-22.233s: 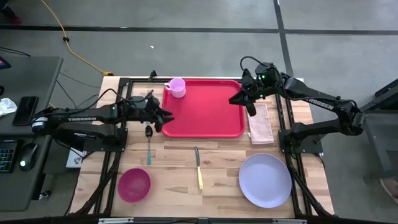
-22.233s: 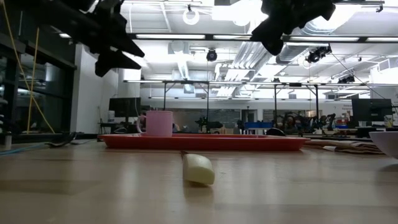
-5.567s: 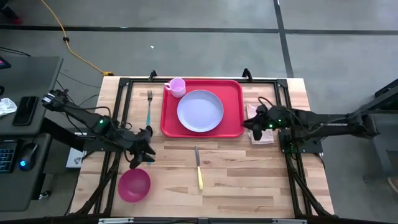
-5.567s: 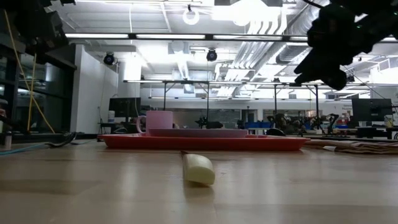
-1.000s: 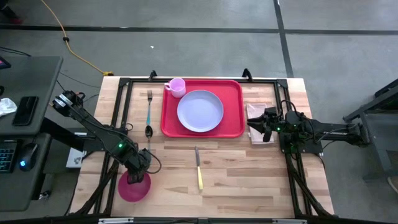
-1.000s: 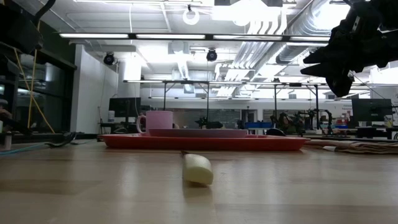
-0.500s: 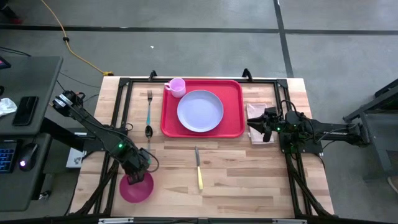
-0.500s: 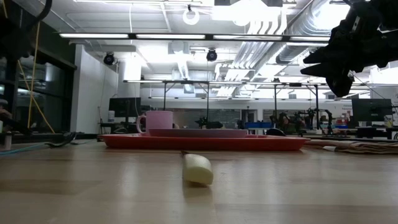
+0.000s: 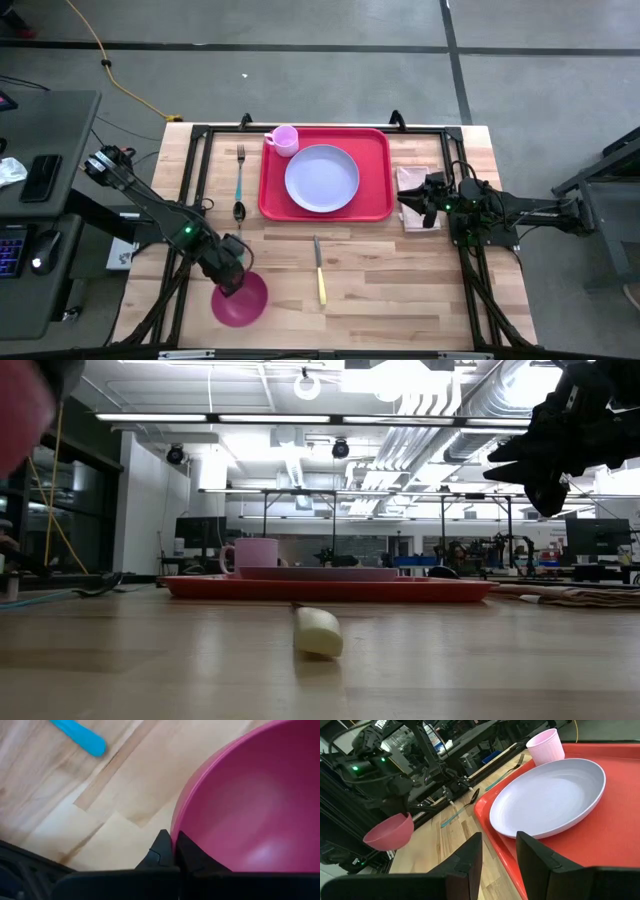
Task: Set up tray
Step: Put the pink bowl on the white plate
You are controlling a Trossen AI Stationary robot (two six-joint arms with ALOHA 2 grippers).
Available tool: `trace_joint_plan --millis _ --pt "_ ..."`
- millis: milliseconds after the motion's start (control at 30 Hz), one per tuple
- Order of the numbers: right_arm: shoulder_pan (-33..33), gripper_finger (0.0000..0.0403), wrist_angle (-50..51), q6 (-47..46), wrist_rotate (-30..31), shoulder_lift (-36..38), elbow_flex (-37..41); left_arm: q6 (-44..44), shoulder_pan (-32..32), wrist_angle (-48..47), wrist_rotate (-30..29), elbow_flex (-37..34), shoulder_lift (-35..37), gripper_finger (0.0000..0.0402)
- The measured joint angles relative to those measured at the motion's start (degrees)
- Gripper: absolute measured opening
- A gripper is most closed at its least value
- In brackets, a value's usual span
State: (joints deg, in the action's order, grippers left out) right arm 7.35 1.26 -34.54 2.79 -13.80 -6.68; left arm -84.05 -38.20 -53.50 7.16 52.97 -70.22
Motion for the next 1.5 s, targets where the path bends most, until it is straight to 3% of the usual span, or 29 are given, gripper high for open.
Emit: trace_joint_plan --millis 200,800,1100,1367,1500 --pt "0.00 0.0098 0.02 0.38 -0.35 0.00 0.00 -5.18 3.83 -2.98 -4.11 4.34 0.00 0.0014" --pt "0.00 0.0098 0.44 10.50 -3.39 0.00 0.04 -1.08 24.38 -8.87 -10.66 11.91 -0.17 0.0014" --pt "-0.02 0.0098 0.44 11.83 -3.39 0.00 0.04 -0.70 32.72 -5.86 -15.49 11.91 -0.22 0.0014" --pt "0.00 0.0098 0.44 12.11 -3.43 0.02 0.04 3.88 39.83 0.11 -15.48 11.89 -2.88 0.0014" --pt "-0.01 0.0098 0.57 12.78 -3.52 0.02 0.04 8.30 43.13 0.28 -14.91 15.49 -6.34 0.0014"
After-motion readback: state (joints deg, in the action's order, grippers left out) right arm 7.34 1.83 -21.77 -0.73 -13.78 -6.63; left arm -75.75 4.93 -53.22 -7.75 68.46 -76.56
